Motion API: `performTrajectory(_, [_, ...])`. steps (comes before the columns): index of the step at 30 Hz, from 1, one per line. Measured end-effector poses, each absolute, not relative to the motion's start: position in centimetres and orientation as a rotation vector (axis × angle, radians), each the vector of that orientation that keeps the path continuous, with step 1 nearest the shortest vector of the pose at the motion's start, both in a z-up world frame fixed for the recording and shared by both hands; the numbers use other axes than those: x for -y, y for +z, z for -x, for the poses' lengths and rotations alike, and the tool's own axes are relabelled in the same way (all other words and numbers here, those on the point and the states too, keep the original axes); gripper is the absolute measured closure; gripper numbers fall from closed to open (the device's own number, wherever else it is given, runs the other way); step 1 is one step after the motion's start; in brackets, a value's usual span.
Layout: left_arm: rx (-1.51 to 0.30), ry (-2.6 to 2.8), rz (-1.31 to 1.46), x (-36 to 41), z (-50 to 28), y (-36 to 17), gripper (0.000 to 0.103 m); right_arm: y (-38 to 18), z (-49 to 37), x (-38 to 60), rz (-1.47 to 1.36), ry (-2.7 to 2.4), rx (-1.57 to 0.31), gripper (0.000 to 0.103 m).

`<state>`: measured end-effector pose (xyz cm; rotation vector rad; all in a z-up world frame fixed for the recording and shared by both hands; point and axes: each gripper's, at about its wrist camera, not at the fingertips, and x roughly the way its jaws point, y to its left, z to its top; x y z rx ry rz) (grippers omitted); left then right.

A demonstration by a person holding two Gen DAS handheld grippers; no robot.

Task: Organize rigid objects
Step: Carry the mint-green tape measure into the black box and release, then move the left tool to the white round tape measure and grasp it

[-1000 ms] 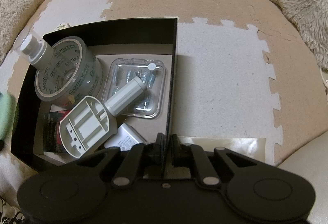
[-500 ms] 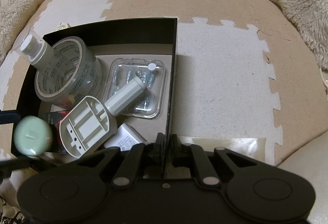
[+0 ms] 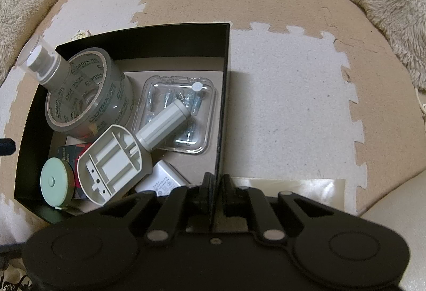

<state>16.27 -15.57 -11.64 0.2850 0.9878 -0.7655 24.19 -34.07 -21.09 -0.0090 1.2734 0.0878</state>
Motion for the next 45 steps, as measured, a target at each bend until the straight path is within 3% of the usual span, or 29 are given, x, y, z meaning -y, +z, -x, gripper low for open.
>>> performTrajectory(5, [-0.974, -0.759, -0.270, 15.3, -16.5, -11.0, 0.000, -21.1, -24.2, 34.1, 0.009, 0.088, -1.273, 0.094])
performTrajectory(23, [-0.882, -0.535, -0.128, 10.2, -21.4, -8.7, 0.000, -21.1, -24.2, 34.1, 0.009, 0.088, -1.273, 0.094])
performTrajectory(42, [-0.797, -0.422, -0.203, 6.8, -26.0, -15.5, 0.000, -21.1, -24.2, 34.0, 0.009, 0.091, -1.275, 0.094])
performTrajectory(45, [-0.766, -0.424, -0.219, 7.0, -26.5, -16.1, 0.005, -21.1, -24.2, 34.0, 0.008, 0.092, -1.276, 0.094])
